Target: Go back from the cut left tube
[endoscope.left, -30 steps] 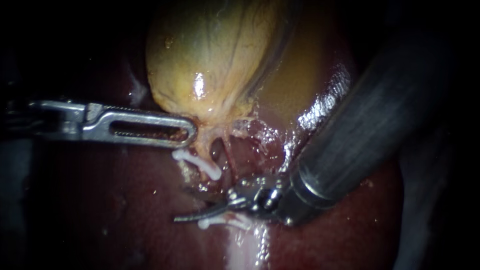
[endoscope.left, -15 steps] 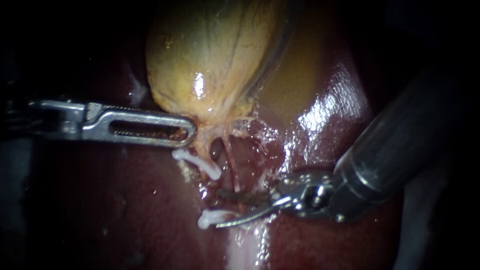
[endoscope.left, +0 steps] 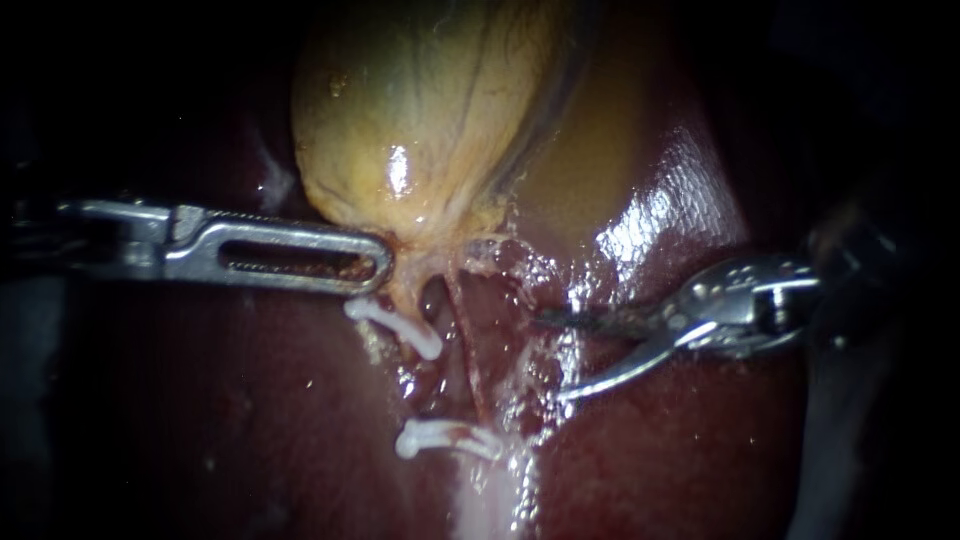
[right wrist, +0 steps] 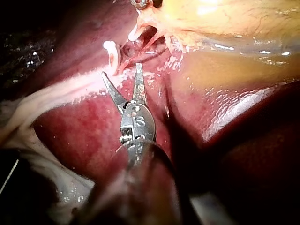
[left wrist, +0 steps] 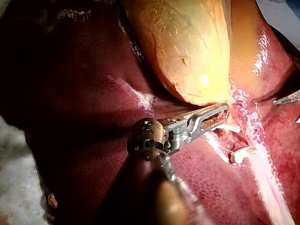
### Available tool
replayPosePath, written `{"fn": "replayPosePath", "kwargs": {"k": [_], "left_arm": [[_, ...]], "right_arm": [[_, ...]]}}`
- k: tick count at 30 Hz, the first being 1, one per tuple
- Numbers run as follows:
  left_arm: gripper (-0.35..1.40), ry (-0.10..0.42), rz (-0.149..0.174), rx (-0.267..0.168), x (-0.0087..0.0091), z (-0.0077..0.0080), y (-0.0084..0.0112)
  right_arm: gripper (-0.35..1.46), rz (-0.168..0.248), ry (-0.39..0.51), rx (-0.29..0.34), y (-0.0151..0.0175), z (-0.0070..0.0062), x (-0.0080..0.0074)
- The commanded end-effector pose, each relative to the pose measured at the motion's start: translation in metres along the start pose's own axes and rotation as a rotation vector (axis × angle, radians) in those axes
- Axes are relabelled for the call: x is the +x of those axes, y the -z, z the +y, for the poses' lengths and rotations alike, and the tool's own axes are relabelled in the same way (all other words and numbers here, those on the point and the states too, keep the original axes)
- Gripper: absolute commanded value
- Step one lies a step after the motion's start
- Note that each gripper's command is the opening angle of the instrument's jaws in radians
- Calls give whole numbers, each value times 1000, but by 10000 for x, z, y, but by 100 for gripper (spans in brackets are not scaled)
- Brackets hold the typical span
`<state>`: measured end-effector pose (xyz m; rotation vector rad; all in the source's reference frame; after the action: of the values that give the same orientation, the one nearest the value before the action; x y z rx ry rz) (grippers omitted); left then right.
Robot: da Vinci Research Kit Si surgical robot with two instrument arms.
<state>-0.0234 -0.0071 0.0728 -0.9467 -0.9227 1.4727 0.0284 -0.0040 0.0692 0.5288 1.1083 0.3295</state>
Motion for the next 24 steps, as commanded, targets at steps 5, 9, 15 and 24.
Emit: {"fn": "replayPosePath", "kwargs": {"k": [5,9,15,24], "left_arm": [[-35,-1,2,2,-2,-1,-3],[-35,-3,5,5,-4,-2,-9],[-35,-8,6,6,-7,-13,-25],[-35,-13,-1,1,-8,-23,-50]], "right_arm": [[143,9,41,3,13,3,5],[143,9,53,3,12,3,5],[143,12,53,2,12,3,5],[143,7,57,-40,11,1,3]]}}
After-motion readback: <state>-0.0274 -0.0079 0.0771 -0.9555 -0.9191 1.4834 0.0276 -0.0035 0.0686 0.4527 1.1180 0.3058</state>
